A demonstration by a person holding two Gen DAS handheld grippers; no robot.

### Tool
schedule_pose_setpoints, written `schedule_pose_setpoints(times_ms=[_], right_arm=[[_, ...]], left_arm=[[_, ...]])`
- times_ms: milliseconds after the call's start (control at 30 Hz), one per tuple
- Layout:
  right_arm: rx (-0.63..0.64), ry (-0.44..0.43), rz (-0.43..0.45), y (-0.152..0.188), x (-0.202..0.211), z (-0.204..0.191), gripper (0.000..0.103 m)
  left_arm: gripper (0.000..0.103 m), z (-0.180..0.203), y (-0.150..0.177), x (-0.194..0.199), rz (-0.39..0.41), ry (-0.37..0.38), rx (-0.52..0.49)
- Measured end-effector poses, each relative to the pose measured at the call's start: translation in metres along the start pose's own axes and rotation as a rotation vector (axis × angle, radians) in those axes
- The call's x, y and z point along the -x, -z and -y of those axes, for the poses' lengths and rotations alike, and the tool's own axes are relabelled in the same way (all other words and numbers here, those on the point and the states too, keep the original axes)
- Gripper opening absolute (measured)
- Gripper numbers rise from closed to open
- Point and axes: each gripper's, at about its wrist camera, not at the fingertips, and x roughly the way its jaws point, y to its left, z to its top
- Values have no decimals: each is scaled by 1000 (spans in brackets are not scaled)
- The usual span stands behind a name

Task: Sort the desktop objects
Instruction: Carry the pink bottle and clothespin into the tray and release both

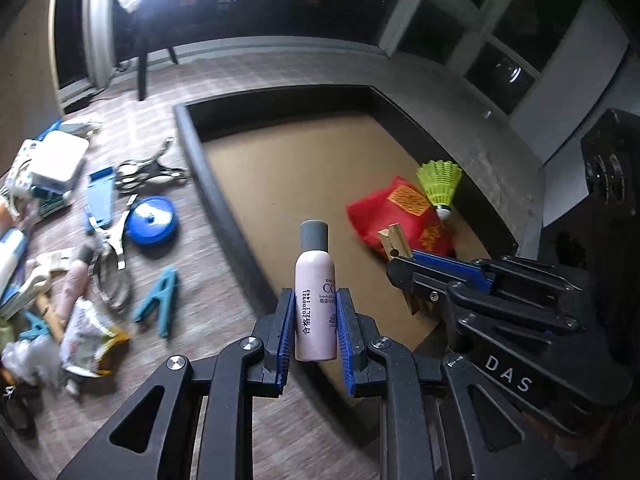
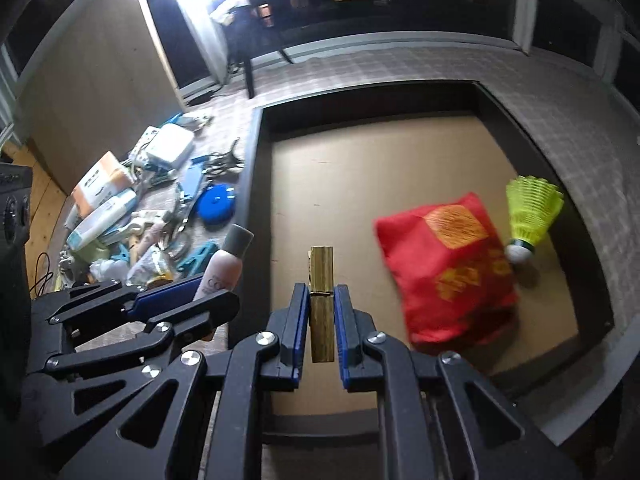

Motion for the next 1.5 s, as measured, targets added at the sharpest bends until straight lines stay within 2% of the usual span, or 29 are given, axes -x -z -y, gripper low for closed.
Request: schedule_pose_setpoints(times_ms=[300, 333, 367, 433, 733, 1100, 1500], right_arm=[[-36, 27, -15, 4, 1, 28, 13], [-34, 37, -18, 4, 1, 28, 13], [-34, 47, -19, 4, 1, 28, 15], [-42, 56, -34, 3, -1, 30, 24], [-27, 32, -11, -7, 3, 21, 27], [43, -37, -17, -28, -10, -23, 27], [150, -131, -66, -41, -42, -99, 27]], left_arm=[[19, 18, -3, -20, -44, 0, -20], [21, 18, -3, -22, -49, -8, -15], [32, 17, -4, -22, -56, -14, -5], [36, 15, -4, -21, -50, -10, 3], [36, -1, -3, -7, -15, -57, 26], [34, -63, 5, 20, 14, -145, 128], [34, -156, 41, 68, 39, -277, 294]])
